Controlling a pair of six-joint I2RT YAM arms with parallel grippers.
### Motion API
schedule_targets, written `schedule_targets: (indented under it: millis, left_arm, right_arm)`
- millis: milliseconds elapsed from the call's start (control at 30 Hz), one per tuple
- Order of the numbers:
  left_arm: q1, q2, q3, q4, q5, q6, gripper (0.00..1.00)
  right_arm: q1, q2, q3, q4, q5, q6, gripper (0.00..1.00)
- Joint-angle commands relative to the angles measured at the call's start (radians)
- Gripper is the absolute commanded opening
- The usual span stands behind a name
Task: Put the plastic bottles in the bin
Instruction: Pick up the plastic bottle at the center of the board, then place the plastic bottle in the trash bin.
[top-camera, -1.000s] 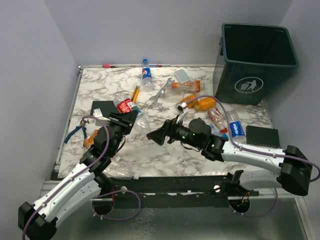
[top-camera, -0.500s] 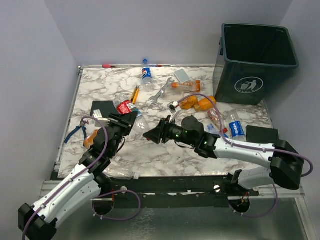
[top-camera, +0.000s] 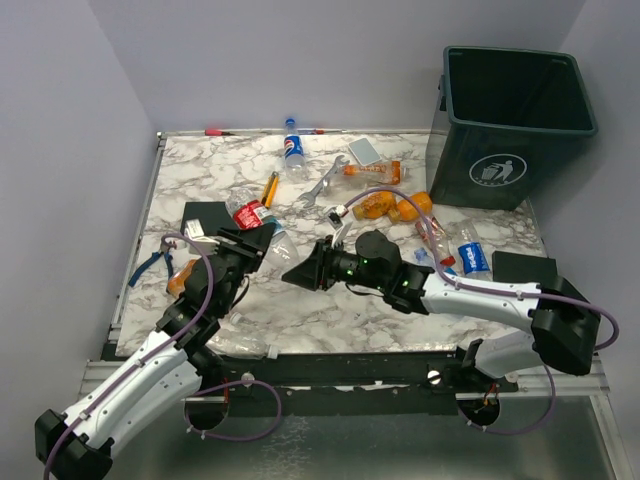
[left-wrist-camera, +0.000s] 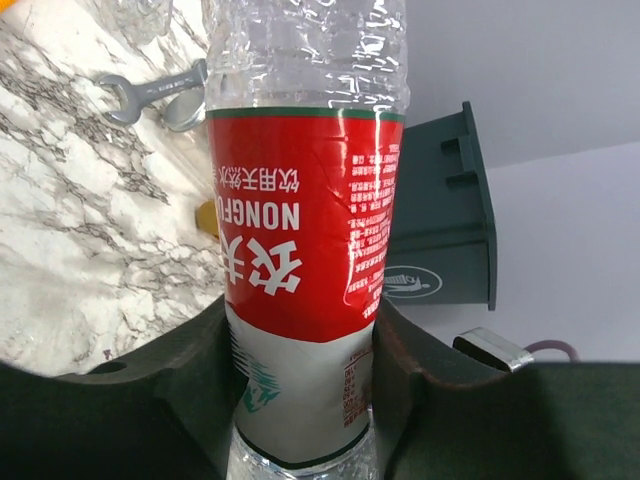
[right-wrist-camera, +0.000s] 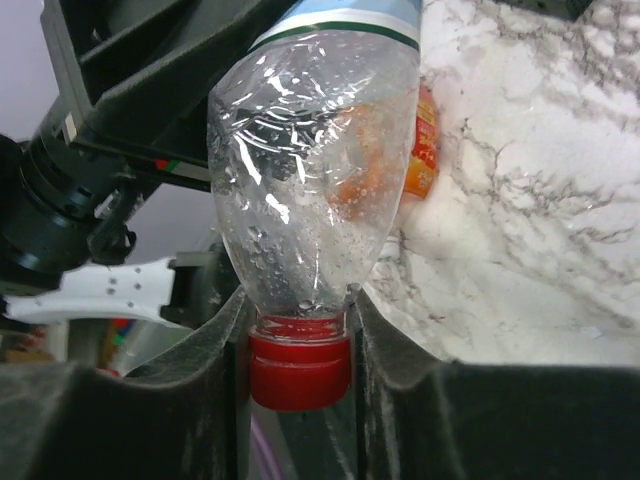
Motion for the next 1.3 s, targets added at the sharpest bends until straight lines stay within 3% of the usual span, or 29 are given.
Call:
schedule_targets:
  millis: [0, 100, 133, 300, 467, 600, 767, 967, 1267]
  left_arm:
    - [-0.005, 0.012, 0.01, -0.02, 0.032, 0.066, 0.63]
    - [-0.005, 0.021, 0.081, -0.115, -0.006, 0.225, 0.96]
    - [-0.005, 0.018, 0.107, -0.148, -0.04, 0.295, 0.99]
    - [-0.005, -0.016, 0.216, -0.165, -0.066, 0.784, 0.99]
    - [-0.004, 0.028, 0.273, -0.216, 0.276, 1.401, 0.99]
    - [-0.005, -0.044, 0.201, -0.246, 0.555, 1.812, 0.99]
    - [-0.025, 0.003, 0.234, -0.34, 0.626, 2.11, 0.99]
    - [-0.132, 0.037, 0.208, -0.494, 0.435, 2.416, 0.99]
    - [-0.227, 0.093, 0.207, -0.448, 0.366, 2.52, 0.99]
  right_arm:
    - [0.007, -0.065, -0.001, -0.076, -0.021, -0.025, 0.01]
    - [0.007, -0.149, 0.006, -0.229, 0.043, -0.04, 0.0]
    - [0.007, -0.191, 0.01, -0.305, 0.07, -0.046, 0.0]
    - [-0.02, -0.344, 0.119, -0.771, 0.155, -0.111, 0.0]
    - [-0.023, -0.377, 0.264, -1.134, 0.118, -0.175, 0.0]
    - [-0.023, -0.35, 0.343, -1.315, 0.094, -0.198, 0.0]
    - [-0.025, -0.319, 0.36, -1.367, 0.088, -0.23, 0.0]
    - [-0.026, -0.243, 0.442, -1.38, 0.1, -0.282, 0.0]
    - [-0.039, -0.082, 0.589, -1.366, 0.047, -0.364, 0.0]
